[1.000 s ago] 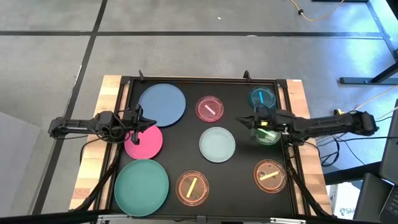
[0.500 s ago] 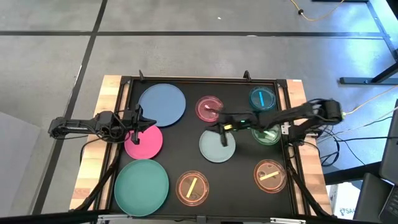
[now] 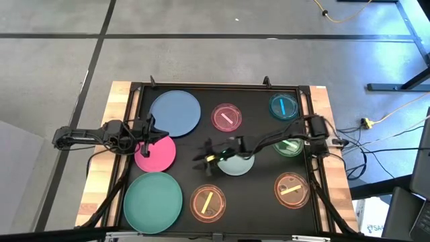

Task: Stack plastic plates
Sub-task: Stack the green plate on top of the blue plate

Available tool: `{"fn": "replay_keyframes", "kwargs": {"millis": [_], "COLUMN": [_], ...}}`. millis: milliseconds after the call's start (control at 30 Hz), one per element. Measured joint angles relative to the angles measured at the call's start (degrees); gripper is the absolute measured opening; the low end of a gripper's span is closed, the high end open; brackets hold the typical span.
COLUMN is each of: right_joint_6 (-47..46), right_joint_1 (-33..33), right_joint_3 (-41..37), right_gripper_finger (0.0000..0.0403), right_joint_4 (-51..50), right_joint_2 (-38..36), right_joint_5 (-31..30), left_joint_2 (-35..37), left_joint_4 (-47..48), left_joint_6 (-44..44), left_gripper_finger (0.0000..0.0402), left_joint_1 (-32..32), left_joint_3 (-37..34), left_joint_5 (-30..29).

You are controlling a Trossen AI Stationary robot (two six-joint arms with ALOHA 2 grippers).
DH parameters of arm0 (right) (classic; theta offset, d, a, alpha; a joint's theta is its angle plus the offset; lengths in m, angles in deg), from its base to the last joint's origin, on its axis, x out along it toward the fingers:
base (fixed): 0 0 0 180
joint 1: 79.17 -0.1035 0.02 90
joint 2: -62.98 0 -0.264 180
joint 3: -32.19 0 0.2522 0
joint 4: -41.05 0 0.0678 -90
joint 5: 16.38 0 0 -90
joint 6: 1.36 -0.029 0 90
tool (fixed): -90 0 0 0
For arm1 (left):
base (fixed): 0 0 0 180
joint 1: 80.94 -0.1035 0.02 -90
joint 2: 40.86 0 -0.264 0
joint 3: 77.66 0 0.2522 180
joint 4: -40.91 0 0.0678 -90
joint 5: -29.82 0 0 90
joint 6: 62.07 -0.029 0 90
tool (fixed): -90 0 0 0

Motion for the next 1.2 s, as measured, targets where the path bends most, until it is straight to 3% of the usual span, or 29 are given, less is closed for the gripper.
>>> {"fn": "replay_keyframes", "kwargs": {"millis": [233,600,1200], "right_joint_6": [-7.59,-20.37,-25.44], "right_joint_1": [-3.19,-6.58,-7.93], "right_joint_3": [13.77,24.53,27.03], "right_gripper_finger": [0.0206,0.0207,0.0198], "right_joint_4": [-7.26,-7.78,-7.85], "right_joint_2": [9.17,18.24,24.50], "right_joint_5": [-2.62,-7.53,-13.34], "left_joint_2": [0.02,0.02,0.02], "left_joint_4": [-0.28,-1.36,-4.46], "left_joint_6": [0.04,0.15,-0.46], "left_gripper_finger": [0.0000,0.0000,0.0000], "left_joint_1": [-0.02,-0.02,-0.02], "left_joint_3": [-0.01,-0.01,-0.01], "left_joint_5": [0.81,1.25,0.77]}}
